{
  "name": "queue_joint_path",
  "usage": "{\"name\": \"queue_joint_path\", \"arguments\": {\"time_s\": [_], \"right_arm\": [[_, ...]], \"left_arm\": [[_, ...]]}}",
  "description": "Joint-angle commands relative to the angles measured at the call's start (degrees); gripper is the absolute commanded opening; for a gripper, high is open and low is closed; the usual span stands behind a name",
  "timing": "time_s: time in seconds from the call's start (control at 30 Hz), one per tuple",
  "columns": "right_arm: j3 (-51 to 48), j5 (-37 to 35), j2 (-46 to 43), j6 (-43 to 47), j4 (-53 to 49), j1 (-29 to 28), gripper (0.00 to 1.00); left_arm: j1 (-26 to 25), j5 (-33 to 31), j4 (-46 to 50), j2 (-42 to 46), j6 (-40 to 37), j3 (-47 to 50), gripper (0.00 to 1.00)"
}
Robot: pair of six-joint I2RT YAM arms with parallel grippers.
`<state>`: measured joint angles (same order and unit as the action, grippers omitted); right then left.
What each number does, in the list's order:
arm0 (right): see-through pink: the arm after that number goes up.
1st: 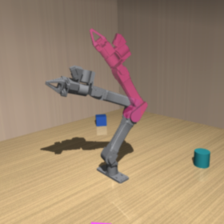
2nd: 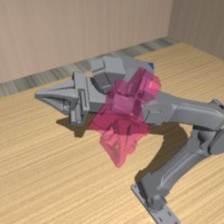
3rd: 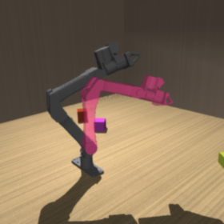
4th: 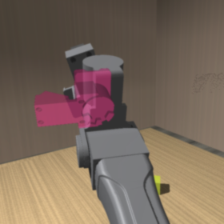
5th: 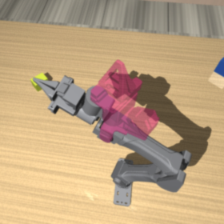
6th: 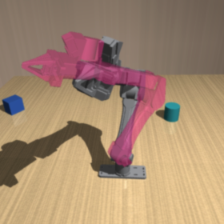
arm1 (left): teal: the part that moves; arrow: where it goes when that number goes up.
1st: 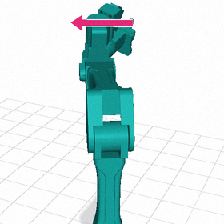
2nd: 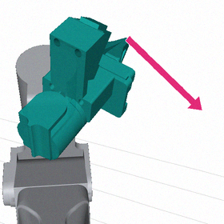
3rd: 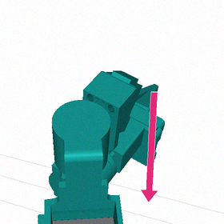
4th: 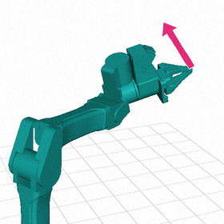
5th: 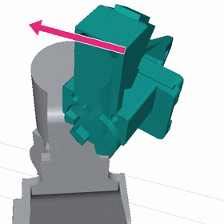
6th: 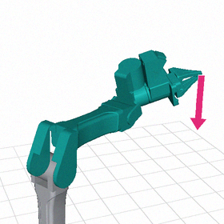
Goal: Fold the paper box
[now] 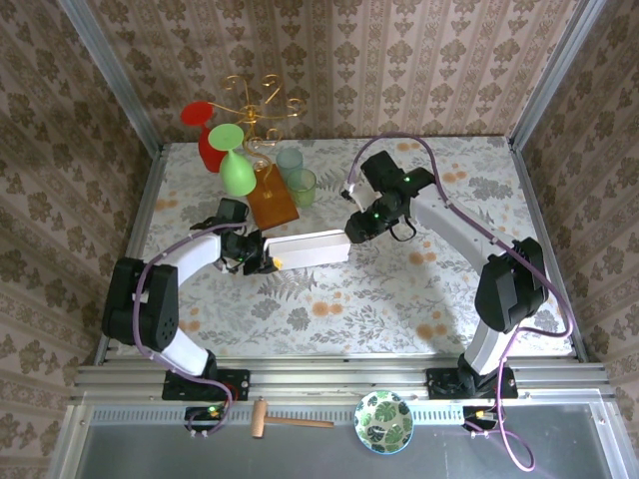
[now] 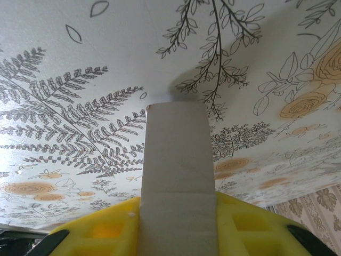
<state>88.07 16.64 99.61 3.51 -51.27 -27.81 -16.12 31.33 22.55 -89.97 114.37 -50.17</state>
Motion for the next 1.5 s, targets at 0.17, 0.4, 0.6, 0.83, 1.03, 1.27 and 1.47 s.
{"name": "queue_joint_path", "arguments": {"time_s": [0.17, 0.4, 0.6, 0.83, 1.03, 1.27, 1.47], "right_arm": [[3.3, -1.6, 2.0, 0.5, -1.8, -0.3, 0.31], [4.6, -1.8, 3.4, 0.6, -2.3, -0.3, 0.25], [4.7, -1.8, 3.5, 0.4, -2.6, -0.3, 0.18], [4.0, -2.5, 2.7, -0.4, -2.1, -0.9, 0.08], [3.6, -4.5, 2.5, -2.1, -1.8, -1.9, 0.02], [3.3, -6.7, 1.6, -8.9, -1.1, -2.4, 0.00], [2.0, -7.9, 0.6, -15.9, -0.1, -3.2, 0.00]], "left_arm": [[0.7, -3.1, 3.4, -2.1, -1.3, -0.6, 0.24], [0.7, -2.9, 3.1, -2.2, -1.4, -0.8, 0.25], [0.9, -2.8, 2.7, -2.5, -1.5, -0.7, 0.25], [1.0, -2.6, 2.3, -2.8, -1.4, -0.8, 0.24], [0.9, -2.4, 1.9, -2.9, -1.4, -0.8, 0.24], [0.9, -2.3, 1.5, -2.9, -1.2, -0.8, 0.24], [0.8, -2.1, 0.1, -3.0, -0.6, 0.1, 0.24]]}}
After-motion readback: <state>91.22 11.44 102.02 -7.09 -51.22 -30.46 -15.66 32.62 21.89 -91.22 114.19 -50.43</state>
